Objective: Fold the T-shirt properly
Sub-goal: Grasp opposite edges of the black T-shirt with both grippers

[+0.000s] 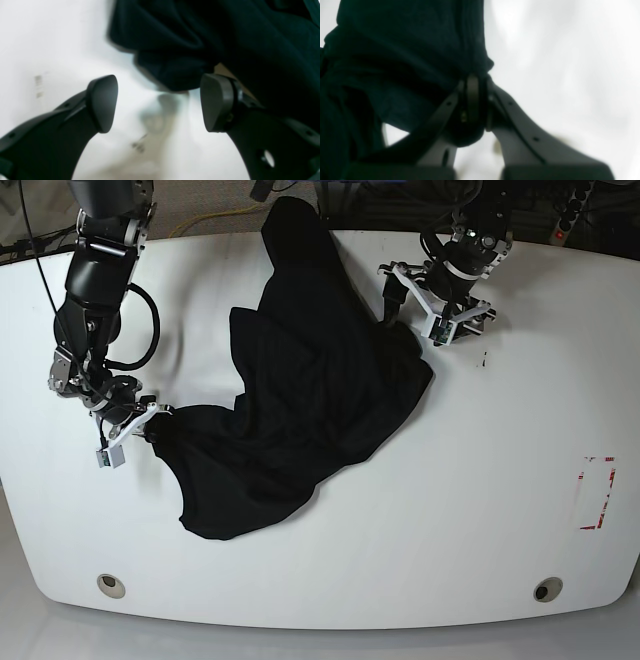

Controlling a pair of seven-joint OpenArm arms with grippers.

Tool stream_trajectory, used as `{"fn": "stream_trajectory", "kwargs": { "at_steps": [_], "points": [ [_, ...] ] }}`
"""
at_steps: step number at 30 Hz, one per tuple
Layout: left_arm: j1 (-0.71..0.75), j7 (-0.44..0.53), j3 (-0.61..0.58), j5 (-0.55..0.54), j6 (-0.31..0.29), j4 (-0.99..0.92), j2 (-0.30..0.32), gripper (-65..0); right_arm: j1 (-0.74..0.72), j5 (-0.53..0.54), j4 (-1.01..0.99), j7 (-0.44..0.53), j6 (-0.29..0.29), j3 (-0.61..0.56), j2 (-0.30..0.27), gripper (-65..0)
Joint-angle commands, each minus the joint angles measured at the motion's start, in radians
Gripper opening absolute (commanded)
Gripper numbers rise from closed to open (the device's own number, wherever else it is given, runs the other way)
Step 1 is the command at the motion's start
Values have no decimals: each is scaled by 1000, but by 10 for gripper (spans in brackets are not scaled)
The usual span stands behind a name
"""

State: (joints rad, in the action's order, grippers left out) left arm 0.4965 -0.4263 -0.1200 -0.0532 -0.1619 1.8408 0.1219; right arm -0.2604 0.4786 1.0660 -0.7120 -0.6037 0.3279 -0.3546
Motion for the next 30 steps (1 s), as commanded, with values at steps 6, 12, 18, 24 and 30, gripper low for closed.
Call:
{"fn": "stream_trajectory", "kwargs": {
  "at_steps": [6, 12, 18, 24, 30],
  "points": [
    [-77, 24, -62, -4, -3, -95, 15, -169, 16, 22, 76, 18, -6, 6, -21, -650],
    [-114, 28, -62, -4, -3, -154, 14, -296, 28, 22, 133, 16, -6, 4, -21, -650],
    [-169, 24, -105, -4, -3, -229, 19, -578, 28, 22, 135, 16, -6, 4, -21, -650],
    [-170, 22, -119, -4, -3, -246, 22, -647, 22, 22, 135, 16, -6, 4, -21, -650],
    [-150, 4, -48, -4, 0, -142, 54, -647, -1, 21, 202, 16, -5, 1, -33, -650]
  ]
}}
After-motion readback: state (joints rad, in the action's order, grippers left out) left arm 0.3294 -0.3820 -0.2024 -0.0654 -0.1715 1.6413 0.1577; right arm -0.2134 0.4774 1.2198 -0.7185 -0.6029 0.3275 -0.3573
